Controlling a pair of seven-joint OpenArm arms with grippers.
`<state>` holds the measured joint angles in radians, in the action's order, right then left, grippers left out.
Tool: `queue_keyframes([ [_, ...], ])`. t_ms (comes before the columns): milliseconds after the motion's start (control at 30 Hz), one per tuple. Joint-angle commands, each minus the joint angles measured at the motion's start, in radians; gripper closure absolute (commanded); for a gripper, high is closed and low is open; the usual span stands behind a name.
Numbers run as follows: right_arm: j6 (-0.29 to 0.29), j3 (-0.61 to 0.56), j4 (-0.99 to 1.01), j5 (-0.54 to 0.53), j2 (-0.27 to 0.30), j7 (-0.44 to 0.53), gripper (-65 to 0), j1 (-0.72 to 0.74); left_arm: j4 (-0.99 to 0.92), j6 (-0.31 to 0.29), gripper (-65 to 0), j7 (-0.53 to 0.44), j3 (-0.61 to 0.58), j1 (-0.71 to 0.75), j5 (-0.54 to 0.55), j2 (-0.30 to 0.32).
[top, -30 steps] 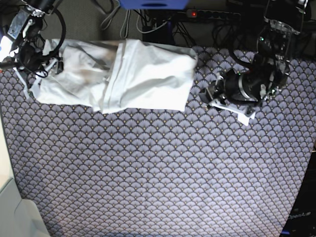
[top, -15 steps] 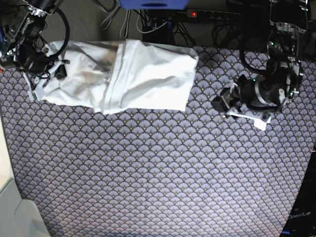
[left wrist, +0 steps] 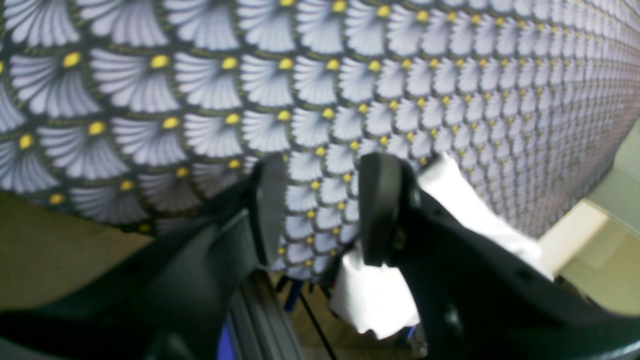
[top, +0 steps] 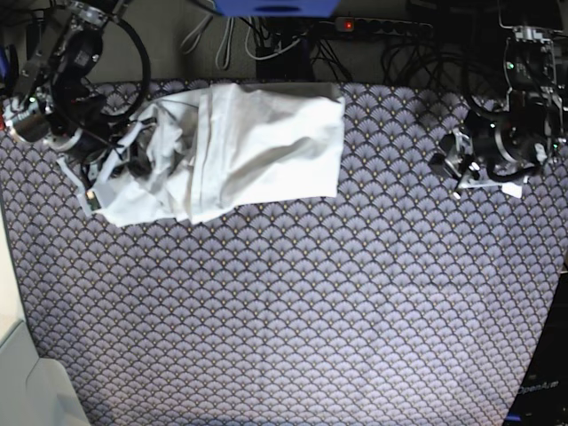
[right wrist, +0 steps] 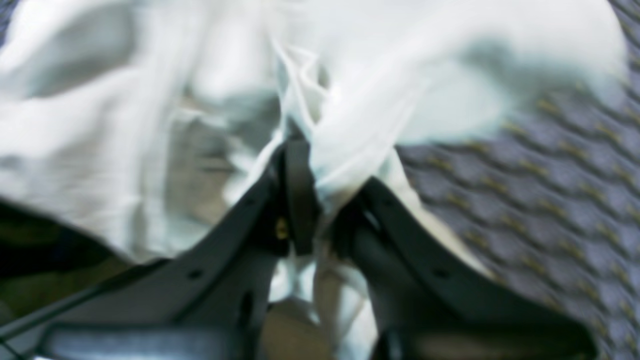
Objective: Fold the T-shirt properly
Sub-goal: 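Grasp the shirt end with the right gripper and lift it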
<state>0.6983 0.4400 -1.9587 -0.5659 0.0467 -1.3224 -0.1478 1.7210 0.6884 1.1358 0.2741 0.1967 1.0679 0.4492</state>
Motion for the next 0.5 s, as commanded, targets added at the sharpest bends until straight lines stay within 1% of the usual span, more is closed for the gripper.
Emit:
queue_keyframes([
  [0,0.0,-0.013,-0.02,-0.023,0.002,0.02,0.0,0.007,0.01,0.01,-24.7,0.008,0.011,-0.004,0.034,0.015],
  [133,0.0,-0.077,-0.047,-0.024,-0.032,0.02,0.0,0.006,0.023,0.01,-24.7,0.006,0.011,0.022,0.034,0.027],
  [233,0.0,-0.128,-0.052,-0.032,-0.04,0.02,0.0,0.006,0.021,0.01,-24.7,0.006,0.011,0.025,0.034,0.035],
  [267,0.0,-0.148,-0.052,-0.049,-0.04,0.02,0.0,0.006,0.02,0.01,-24.7,0.006,0.011,0.033,0.034,0.035],
  [333,0.0,-0.169,-0.052,-0.115,-0.038,0.02,0.0,0.006,0.023,0.01,-24.7,0.006,0.03,0.047,0.031,0.044],
  [400,0.0,-0.175,-0.052,-0.181,-0.037,0.02,0.0,0.009,0.023,0.01,-24.7,0.011,0.053,0.053,0.013,0.043],
  [467,0.0,-0.175,-0.052,-0.222,-0.038,0.02,0.0,0.01,0.024,0.01,-24.7,0.013,0.066,0.053,0.001,0.046],
])
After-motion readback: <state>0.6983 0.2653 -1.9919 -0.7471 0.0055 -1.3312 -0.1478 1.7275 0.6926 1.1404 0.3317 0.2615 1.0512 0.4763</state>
